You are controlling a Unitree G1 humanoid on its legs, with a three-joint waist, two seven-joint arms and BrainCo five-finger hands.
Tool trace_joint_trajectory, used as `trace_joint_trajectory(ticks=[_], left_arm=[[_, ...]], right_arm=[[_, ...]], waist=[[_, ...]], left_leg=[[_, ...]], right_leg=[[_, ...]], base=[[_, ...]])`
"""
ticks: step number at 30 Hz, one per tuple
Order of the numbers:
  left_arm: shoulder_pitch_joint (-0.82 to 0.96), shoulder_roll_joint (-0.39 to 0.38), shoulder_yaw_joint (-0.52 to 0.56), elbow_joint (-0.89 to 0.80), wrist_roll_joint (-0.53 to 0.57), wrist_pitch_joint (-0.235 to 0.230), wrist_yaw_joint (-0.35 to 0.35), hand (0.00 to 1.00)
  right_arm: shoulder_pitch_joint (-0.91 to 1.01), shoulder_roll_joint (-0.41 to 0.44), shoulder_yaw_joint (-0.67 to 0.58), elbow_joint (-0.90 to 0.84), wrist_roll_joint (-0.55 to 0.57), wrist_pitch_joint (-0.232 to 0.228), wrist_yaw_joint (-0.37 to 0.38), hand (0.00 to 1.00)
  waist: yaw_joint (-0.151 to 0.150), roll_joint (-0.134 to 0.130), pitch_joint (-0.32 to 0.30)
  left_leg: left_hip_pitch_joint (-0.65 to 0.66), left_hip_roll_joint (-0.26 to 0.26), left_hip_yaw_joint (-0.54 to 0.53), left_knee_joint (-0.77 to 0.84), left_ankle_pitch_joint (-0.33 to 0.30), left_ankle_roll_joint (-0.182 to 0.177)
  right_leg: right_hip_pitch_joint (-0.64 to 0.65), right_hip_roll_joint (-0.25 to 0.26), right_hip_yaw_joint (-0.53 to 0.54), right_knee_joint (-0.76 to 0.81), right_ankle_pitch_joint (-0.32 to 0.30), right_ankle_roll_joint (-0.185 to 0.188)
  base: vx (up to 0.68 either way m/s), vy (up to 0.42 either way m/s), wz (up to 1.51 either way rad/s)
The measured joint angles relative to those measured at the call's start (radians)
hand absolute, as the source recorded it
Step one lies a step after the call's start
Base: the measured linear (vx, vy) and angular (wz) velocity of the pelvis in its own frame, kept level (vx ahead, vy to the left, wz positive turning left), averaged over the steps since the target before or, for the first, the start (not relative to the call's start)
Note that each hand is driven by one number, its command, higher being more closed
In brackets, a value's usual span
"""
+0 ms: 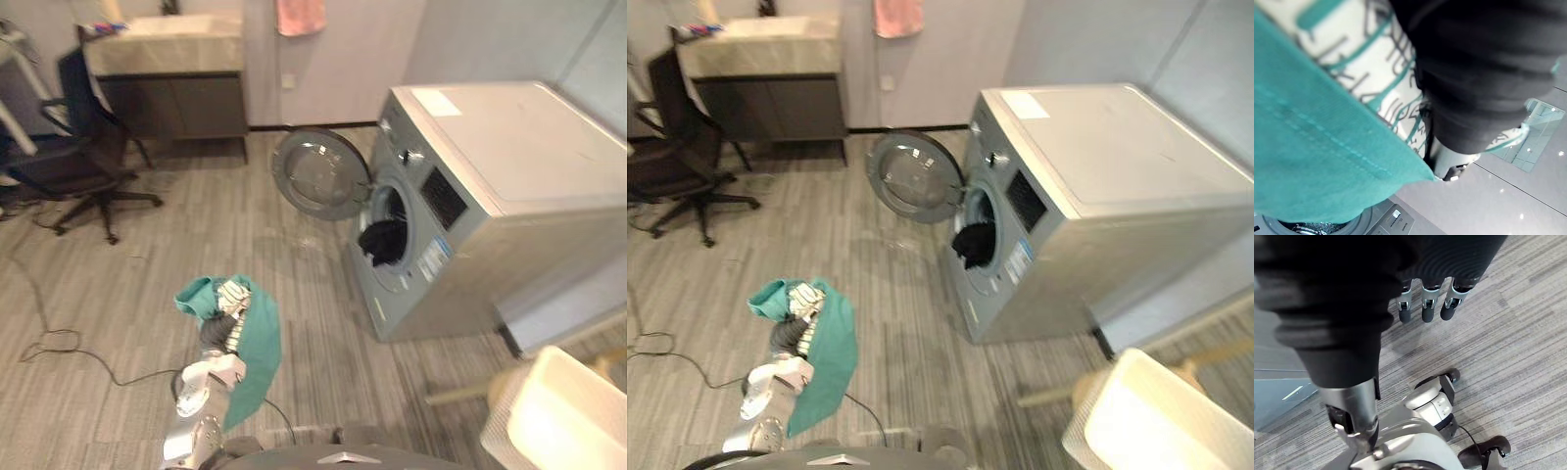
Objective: Pick up the laundry basket with both hands and put the clothes into the washing machine.
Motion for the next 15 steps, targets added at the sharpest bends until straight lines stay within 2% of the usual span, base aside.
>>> trace_joint_trajectory(ticks=[1, 2, 3, 4, 5, 6, 7, 8, 9, 10, 11, 12, 13, 14, 15], left_arm=[[-0.003, 0.000, -0.001, -0.013, 0.002, 0.000, 0.001, 1.00], [-0.008, -0.004, -0.004, -0.026, 0.003, 0.000, 0.000, 1.00], [-0.010, -0.001, -0.013, -0.034, 0.002, 0.000, 0.000, 1.00], [-0.021, -0.003, -0.024, -0.027, 0.002, 0.000, 0.000, 1.00], [-0.021, -0.002, -0.036, -0.025, 0.002, 0.003, 0.000, 1.00], [-0.024, -0.009, -0.053, -0.025, 0.003, 0.003, -0.003, 1.00], [-0.029, -0.017, -0.071, -0.025, 0.003, 0.004, -0.003, 1.00], [-0.029, -0.034, -0.070, -0.025, 0.005, 0.007, -0.003, 1.00], [-0.027, -0.046, -0.061, -0.025, 0.006, 0.009, -0.003, 1.00], [-0.022, -0.064, -0.044, -0.026, 0.007, 0.009, 0.000, 1.00], [-0.015, -0.065, -0.021, -0.028, 0.007, 0.010, 0.003, 1.00], [0.003, -0.052, 0.016, -0.026, 0.007, 0.010, 0.010, 1.00], [0.005, -0.041, 0.032, -0.005, 0.007, 0.009, 0.018, 1.00], [0.001, -0.036, 0.031, 0.011, 0.007, 0.008, 0.021, 1.00], [-0.002, -0.035, 0.030, 0.039, 0.007, 0.010, 0.026, 1.00]], right_arm=[[0.000, 0.003, 0.000, -0.008, -0.002, 0.003, 0.001, 0.00], [0.002, 0.004, 0.005, -0.022, -0.007, 0.005, 0.003, 0.00], [0.008, 0.013, 0.031, -0.030, -0.039, 0.012, 0.006, 0.00], [0.013, 0.020, 0.040, -0.024, -0.044, 0.015, 0.005, 0.00], [0.029, 0.022, 0.047, -0.018, -0.056, 0.026, 0.004, 0.00], [0.033, 0.023, 0.059, -0.018, -0.075, 0.030, 0.005, 0.00], [0.035, 0.021, 0.066, -0.031, -0.081, 0.030, 0.007, 0.00], [0.041, 0.016, 0.070, -0.050, -0.081, 0.028, 0.006, 0.00], [0.045, 0.012, 0.076, -0.057, -0.081, 0.028, 0.003, 0.00], [0.050, 0.002, 0.083, -0.058, -0.081, 0.028, 0.000, 0.00], [0.053, -0.015, 0.086, -0.058, -0.080, 0.028, -0.002, 0.00], [0.061, -0.026, 0.111, -0.058, -0.080, 0.028, -0.003, 0.00], [0.056, -0.029, 0.130, -0.054, -0.080, 0.028, -0.008, 0.00], [0.055, -0.030, 0.132, -0.050, -0.080, 0.029, -0.011, 0.00], [0.049, -0.035, 0.139, -0.048, -0.080, 0.030, -0.014, 0.00]], waist=[[0.001, -0.004, 0.007], [-0.001, -0.002, 0.031], [-0.009, -0.030, 0.005], [-0.009, -0.047, -0.002], [-0.012, -0.035, -0.007], [-0.012, -0.047, -0.023], [-0.025, -0.041, -0.020], [-0.033, -0.028, -0.010], [-0.031, -0.021, -0.006], [-0.021, 0.000, 0.003], [-0.002, 0.009, 0.001], [0.014, 0.025, -0.017], [0.019, 0.000, -0.032], [0.021, 0.000, -0.032], [0.019, 0.002, -0.030]], left_leg=[[0.024, 0.003, -0.001, -0.026, 0.004, -0.002], [0.072, 0.027, 0.001, -0.069, 0.010, -0.011], [0.071, 0.030, 0.000, -0.078, 0.003, -0.031], [0.080, 0.039, -0.006, -0.077, -0.006, -0.047], [0.093, 0.061, -0.006, -0.080, -0.011, -0.048], [0.096, 0.080, -0.007, -0.069, -0.016, -0.048], [0.068, 0.101, 0.010, 0.024, -0.022, -0.035], [0.008, 0.130, 0.023, 0.196, -0.016, -0.027], [-0.017, 0.143, 0.021, 0.287, -0.001, -0.009], [-0.051, 0.166, 0.022, 0.423, 0.043, 0.034], [-0.091, 0.208, 0.034, 0.578, 0.136, 0.083], [-0.124, 0.238, 0.059, 0.666, 0.271, 0.104], [-0.161, 0.250, 0.069, 0.738, 0.375, 0.108], [-0.182, 0.251, 0.073, 0.780, 0.346, 0.110], [-0.214, 0.251, 0.082, 0.827, 0.278, 0.103]], right_leg=[[-0.013, -0.007, -0.039, 0.048, 0.003, 0.005], [-0.058, -0.010, -0.121, 0.149, -0.015, -0.019], [-0.041, -0.025, -0.158, 0.009, -0.023, -0.040], [-0.036, -0.029, -0.192, 0.022, -0.001, -0.062], [-0.025, -0.011, -0.208, 0.017, -0.013, -0.069], [-0.017, 0.000, -0.223, 0.015, -0.029, -0.078], [0.005, 0.014, -0.242, 0.010, -0.047, -0.084], [0.043, 0.027, -0.260, 0.004, -0.068, -0.091], [0.067, 0.037, -0.261, 0.004, -0.078, -0.095], [0.100, 0.057, -0.249, 0.005, -0.091, -0.101], [0.137, 0.089, -0.213, 0.007, -0.111, -0.112], [0.154, 0.109, -0.160, 0.005, -0.126, -0.122], [0.182, 0.116, -0.124, -0.025, -0.125, -0.129], [0.193, 0.117, -0.106, -0.032, -0.126, -0.132], [0.213, 0.117, -0.079, -0.051, -0.124, -0.136]], base=[[0.14, -0.201, -0.18], [0.11, -0.217, -0.03], [0.12, -0.214, 0.07], [0.20, -0.233, 0.21], [0.24, -0.200, 0.19], [0.33, -0.241, 0.33], [0.31, -0.210, 0.43], [0.34, -0.230, 0.34], [0.32, -0.215, 0.01], [0.26, -0.153, -0.58], [0.27, -0.114, -1.12], [0.31, -0.089, -1.33], [0.33, -0.083, -1.06], [0.36, -0.084, -0.68], [0.28, -0.051, -0.56]])
